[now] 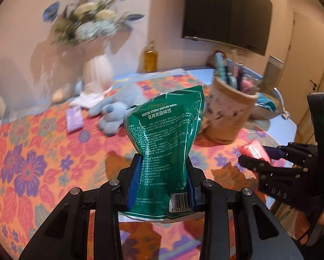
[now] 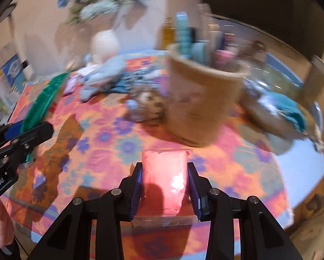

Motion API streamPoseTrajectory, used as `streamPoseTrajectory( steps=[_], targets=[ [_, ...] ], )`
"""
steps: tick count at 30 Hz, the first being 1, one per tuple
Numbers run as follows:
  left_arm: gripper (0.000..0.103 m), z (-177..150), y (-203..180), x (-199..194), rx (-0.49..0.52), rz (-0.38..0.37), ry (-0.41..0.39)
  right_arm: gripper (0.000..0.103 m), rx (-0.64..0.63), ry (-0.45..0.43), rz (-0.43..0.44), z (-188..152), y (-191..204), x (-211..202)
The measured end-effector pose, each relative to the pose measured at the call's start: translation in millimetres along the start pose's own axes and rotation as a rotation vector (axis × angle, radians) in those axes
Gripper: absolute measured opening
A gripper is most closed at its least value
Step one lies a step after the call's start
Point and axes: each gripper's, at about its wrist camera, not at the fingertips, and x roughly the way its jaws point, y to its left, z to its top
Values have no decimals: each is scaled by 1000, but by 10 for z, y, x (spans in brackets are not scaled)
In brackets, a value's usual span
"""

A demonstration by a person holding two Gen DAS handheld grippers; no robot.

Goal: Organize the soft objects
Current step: 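Carry both items to the glass bowl and open both tools to drop them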

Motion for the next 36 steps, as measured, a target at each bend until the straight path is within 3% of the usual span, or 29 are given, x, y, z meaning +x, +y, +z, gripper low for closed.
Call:
streamPoseTrajectory(
  steps=[9, 21, 27, 31, 36],
  targets=[
    [32, 113, -642, 14, 95, -71, 6, 38, 136, -65, -13, -76, -681, -345],
    [32, 137, -1649, 282, 174, -246, 57, 38, 345, -139, -59, -205, -1654, -626],
    [32, 405, -2035, 435, 197, -293, 49, 38, 443, -174, -46, -250, -2100, -735],
    [32, 766, -2213, 477, 195, -328, 20, 38, 474, -203, -41, -145, -2313, -820],
    [32, 1142, -2401, 579, 235, -280, -17, 38, 448, -243, -90, 215, -2459, -896]
  ],
)
